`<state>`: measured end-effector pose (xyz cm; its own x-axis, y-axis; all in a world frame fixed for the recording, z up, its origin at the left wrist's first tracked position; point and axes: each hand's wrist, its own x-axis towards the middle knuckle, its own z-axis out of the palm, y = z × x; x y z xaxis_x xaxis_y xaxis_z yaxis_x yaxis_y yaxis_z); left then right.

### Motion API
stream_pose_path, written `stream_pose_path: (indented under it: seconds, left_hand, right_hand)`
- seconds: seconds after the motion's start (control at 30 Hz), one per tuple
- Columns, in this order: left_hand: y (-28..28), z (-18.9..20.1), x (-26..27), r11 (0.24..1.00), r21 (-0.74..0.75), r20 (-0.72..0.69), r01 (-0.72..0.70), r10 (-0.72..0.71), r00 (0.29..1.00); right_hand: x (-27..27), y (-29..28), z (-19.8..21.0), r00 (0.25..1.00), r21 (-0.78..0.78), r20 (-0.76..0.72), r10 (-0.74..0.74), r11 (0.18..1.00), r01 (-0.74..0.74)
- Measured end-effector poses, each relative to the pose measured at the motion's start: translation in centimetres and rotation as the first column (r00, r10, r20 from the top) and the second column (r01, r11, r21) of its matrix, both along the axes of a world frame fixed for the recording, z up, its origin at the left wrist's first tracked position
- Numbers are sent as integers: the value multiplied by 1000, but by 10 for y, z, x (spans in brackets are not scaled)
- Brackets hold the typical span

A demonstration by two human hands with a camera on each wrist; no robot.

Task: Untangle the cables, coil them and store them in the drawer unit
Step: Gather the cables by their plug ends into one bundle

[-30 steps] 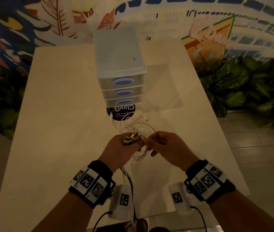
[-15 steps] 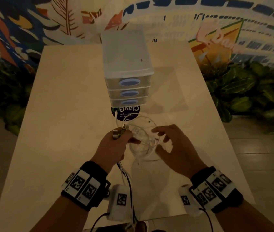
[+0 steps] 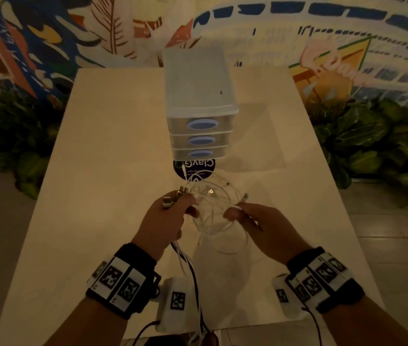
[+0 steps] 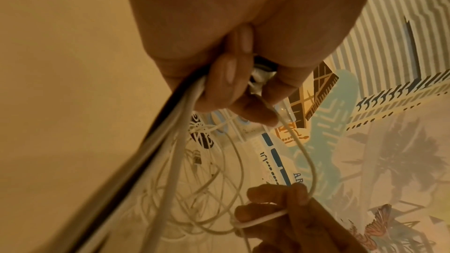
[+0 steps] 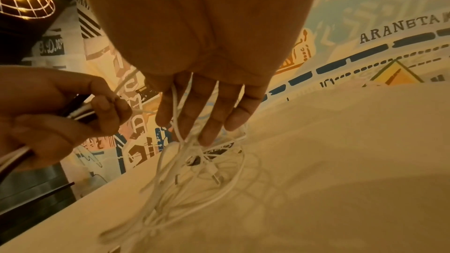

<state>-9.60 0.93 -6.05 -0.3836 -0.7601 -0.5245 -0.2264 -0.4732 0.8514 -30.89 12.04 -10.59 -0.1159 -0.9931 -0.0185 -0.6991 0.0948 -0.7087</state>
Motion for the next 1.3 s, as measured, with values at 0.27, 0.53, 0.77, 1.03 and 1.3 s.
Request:
stream_pose_path:
  seconds: [0.27,0.53,0.77,1.03,1.3]
  left_hand:
    - [-1,6,6,993,-73,26,97,-95,995]
    - [19,29,-4,895,-359,-29,264,-294,956]
    - [17,29,6,929,-351,-30,112,-131,991]
    - [16,20,14,933,-358,-14,26,-33,999]
    - [11,15,23,929,-354,52,106,-94,994]
  right_hand:
    - [4,-6,24,1000,-228,-7,-19,973,17]
    - [19,-16,31,991,-150,-79,108,981,-119]
    - [23,-13,8,973,-29,-146,178,982,-184]
    - [22,-12,-9,972,-102,-227,55,992,-80]
    - [15,-5,-4,987,-175,-150,-56,984,29]
